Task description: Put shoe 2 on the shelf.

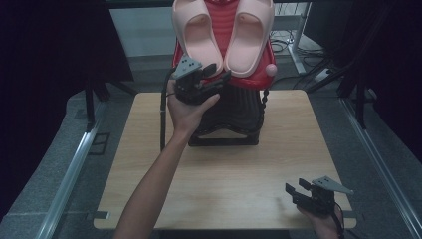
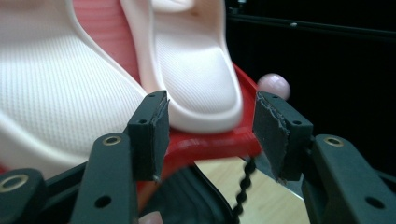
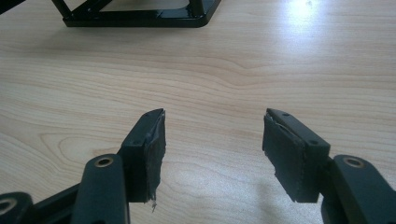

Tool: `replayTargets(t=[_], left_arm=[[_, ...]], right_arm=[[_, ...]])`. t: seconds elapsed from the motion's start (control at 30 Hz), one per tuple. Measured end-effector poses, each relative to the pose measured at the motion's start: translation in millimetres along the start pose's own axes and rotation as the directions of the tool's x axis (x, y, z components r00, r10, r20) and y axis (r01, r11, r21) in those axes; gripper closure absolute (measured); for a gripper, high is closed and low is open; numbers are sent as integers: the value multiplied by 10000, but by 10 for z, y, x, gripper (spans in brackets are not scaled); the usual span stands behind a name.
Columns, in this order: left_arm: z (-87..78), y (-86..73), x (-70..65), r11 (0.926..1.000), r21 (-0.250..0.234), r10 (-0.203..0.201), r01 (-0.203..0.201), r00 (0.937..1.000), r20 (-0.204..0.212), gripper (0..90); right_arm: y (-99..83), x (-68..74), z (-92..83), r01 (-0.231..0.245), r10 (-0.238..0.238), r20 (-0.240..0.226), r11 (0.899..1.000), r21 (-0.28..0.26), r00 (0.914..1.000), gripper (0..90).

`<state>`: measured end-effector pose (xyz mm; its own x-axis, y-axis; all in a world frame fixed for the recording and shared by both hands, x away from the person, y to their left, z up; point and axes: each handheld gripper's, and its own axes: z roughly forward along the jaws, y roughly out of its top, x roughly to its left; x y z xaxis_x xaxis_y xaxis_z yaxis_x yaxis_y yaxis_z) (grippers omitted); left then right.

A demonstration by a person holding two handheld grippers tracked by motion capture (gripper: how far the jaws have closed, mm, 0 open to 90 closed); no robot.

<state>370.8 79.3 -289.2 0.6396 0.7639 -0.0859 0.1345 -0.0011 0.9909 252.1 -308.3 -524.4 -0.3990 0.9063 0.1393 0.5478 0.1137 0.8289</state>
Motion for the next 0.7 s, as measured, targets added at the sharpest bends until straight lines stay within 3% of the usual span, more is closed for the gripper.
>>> replayTargets(t=[0.23, 0.43, 0.7], left_arm=[[-234, -257, -33, 9996, 138, 226, -234, 9979, 607, 448], [-398, -498, -51, 9988, 318, 350, -378, 9958, 849, 445], [-575, -867, -69, 9975, 632, 230, -308, 9924, 1210, 436]], right_arm=[[-6, 18, 15, 57, -57, -42, 10000, 69, 10000, 395], [-9, 30, 26, 70, -70, -31, 9999, 80, 10000, 393], [-11, 40, 34, 88, -88, -25, 9999, 98, 10000, 391]])
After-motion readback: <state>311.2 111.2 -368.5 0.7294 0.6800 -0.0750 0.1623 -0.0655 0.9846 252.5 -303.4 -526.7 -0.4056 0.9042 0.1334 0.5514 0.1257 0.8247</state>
